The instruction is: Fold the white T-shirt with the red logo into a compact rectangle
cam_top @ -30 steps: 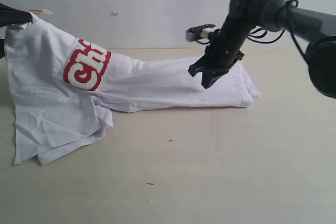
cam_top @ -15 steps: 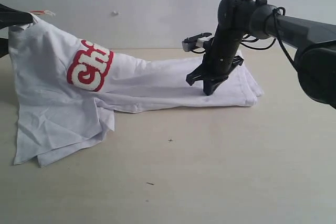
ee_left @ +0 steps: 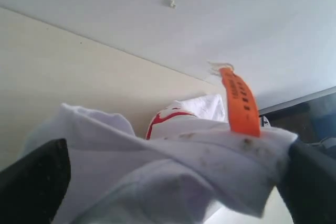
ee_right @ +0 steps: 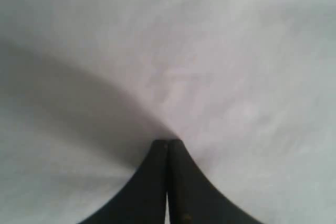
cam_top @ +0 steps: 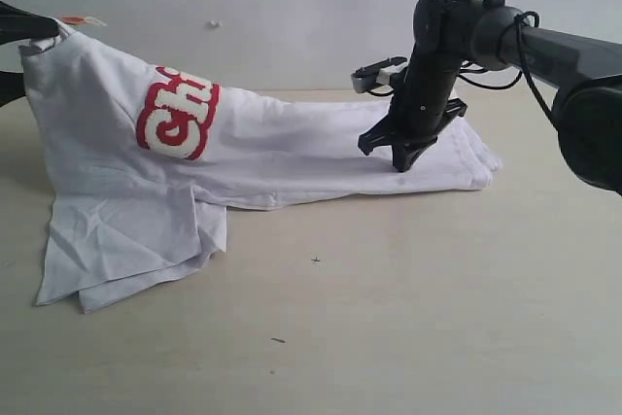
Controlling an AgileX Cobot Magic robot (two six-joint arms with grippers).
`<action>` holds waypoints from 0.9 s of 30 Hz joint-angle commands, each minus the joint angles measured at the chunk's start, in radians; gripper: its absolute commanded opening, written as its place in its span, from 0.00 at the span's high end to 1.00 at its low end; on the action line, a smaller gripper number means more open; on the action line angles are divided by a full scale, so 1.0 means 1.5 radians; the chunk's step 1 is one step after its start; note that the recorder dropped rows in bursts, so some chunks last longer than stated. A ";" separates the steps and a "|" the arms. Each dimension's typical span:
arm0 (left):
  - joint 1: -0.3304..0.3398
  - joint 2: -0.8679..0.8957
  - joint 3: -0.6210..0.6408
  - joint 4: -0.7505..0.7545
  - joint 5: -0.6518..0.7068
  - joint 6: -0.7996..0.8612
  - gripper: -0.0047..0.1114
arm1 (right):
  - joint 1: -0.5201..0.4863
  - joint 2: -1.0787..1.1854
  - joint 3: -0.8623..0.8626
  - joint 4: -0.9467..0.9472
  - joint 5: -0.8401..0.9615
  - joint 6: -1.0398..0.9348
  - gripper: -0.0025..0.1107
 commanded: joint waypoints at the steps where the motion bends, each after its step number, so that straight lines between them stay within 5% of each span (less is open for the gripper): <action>1: -0.003 -0.011 -0.006 -0.008 0.003 -0.022 0.06 | -0.022 0.034 0.012 -0.053 0.013 -0.001 0.98; 21: -0.003 -0.041 -0.006 -0.011 0.003 -0.011 0.06 | -0.033 0.024 0.012 -0.057 0.013 -0.009 0.98; 24: -0.006 -0.045 -0.006 0.048 0.003 0.030 0.06 | -0.033 0.019 0.012 -0.064 0.013 -0.009 0.98; 27: -0.044 -0.048 -0.006 0.209 0.003 0.085 0.06 | -0.033 0.009 0.012 -0.076 0.013 -0.009 0.98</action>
